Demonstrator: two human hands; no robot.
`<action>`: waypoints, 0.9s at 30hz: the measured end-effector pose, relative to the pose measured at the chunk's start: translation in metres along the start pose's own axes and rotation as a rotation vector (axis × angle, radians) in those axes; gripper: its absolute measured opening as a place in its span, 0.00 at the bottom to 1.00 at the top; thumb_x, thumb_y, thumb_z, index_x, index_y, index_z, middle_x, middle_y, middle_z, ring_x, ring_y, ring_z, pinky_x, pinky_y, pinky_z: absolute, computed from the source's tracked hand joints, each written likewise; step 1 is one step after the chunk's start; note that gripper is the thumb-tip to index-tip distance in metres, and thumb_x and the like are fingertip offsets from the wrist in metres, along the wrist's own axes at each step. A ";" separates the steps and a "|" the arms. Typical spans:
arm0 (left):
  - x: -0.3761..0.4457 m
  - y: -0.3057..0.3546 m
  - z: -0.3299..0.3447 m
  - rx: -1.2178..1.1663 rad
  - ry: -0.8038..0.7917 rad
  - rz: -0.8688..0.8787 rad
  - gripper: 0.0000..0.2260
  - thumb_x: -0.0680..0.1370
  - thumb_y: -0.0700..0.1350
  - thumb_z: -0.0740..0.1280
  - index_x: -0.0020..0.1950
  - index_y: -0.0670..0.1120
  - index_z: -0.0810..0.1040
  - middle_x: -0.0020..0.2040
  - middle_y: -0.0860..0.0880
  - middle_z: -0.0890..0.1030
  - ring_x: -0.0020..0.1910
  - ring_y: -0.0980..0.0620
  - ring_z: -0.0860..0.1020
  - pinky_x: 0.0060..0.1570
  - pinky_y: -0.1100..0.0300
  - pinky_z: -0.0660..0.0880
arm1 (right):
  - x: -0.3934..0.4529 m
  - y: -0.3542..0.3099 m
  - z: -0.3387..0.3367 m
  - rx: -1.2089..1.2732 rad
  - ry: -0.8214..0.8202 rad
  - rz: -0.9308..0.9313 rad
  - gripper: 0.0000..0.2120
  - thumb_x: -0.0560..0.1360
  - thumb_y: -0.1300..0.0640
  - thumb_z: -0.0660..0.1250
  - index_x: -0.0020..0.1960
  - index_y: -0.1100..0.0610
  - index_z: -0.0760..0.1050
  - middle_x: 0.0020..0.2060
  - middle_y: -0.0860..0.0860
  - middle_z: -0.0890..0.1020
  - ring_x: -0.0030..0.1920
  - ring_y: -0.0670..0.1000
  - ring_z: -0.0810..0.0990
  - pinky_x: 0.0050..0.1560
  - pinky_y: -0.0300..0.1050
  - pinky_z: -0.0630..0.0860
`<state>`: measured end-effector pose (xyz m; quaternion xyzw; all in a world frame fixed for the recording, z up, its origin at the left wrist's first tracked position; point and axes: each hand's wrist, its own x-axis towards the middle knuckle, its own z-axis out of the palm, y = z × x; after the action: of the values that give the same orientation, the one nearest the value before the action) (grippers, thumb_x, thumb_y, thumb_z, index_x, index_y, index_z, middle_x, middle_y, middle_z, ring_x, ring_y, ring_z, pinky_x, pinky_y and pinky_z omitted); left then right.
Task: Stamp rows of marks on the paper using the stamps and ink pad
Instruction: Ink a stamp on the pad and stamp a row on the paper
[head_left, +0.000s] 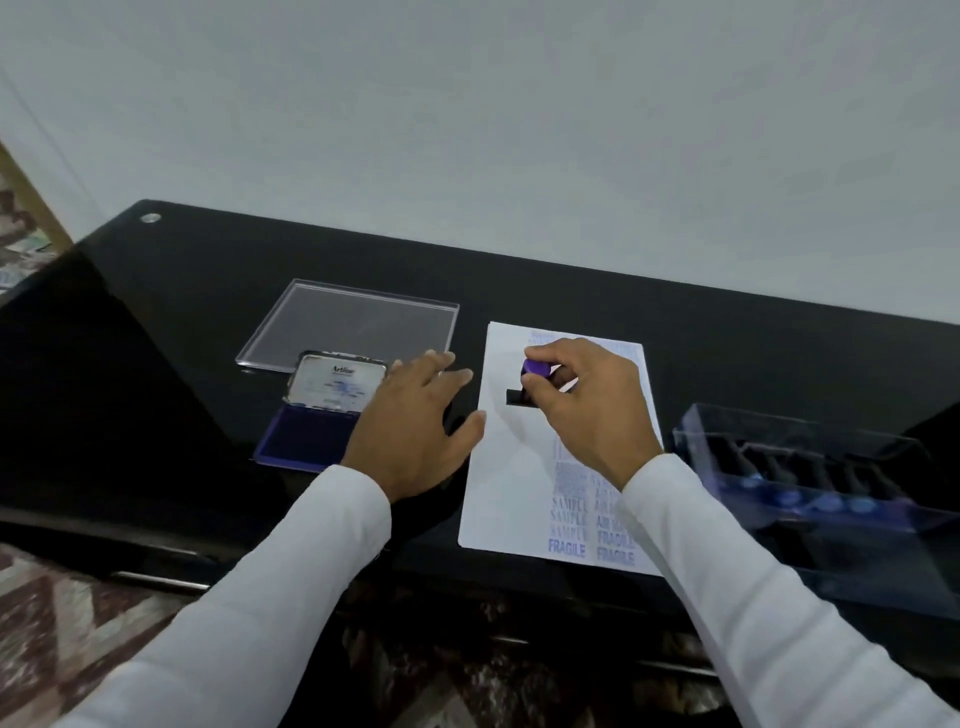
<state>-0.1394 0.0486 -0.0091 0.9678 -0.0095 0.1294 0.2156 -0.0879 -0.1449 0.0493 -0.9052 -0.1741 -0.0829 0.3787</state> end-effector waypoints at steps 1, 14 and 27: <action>0.005 0.004 0.004 0.004 -0.005 0.009 0.27 0.77 0.62 0.60 0.73 0.51 0.74 0.76 0.50 0.70 0.76 0.49 0.65 0.77 0.44 0.58 | 0.002 0.004 -0.003 -0.006 0.008 0.009 0.13 0.76 0.54 0.72 0.60 0.53 0.82 0.53 0.47 0.83 0.46 0.45 0.80 0.54 0.39 0.79; 0.050 0.005 0.043 0.078 -0.071 0.085 0.26 0.78 0.62 0.57 0.73 0.53 0.74 0.77 0.50 0.68 0.79 0.47 0.59 0.77 0.45 0.45 | 0.028 0.038 -0.003 -0.078 -0.001 0.054 0.14 0.77 0.53 0.71 0.61 0.52 0.81 0.55 0.48 0.82 0.45 0.44 0.79 0.49 0.30 0.71; 0.049 -0.005 0.057 0.116 -0.031 0.108 0.26 0.79 0.64 0.56 0.70 0.53 0.76 0.75 0.51 0.71 0.77 0.49 0.64 0.77 0.38 0.51 | 0.032 0.045 0.008 -0.075 -0.010 0.005 0.13 0.76 0.53 0.72 0.60 0.54 0.82 0.51 0.49 0.83 0.44 0.45 0.80 0.52 0.39 0.77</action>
<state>-0.0774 0.0316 -0.0484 0.9786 -0.0575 0.1261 0.1520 -0.0411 -0.1601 0.0236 -0.9197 -0.1705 -0.0837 0.3437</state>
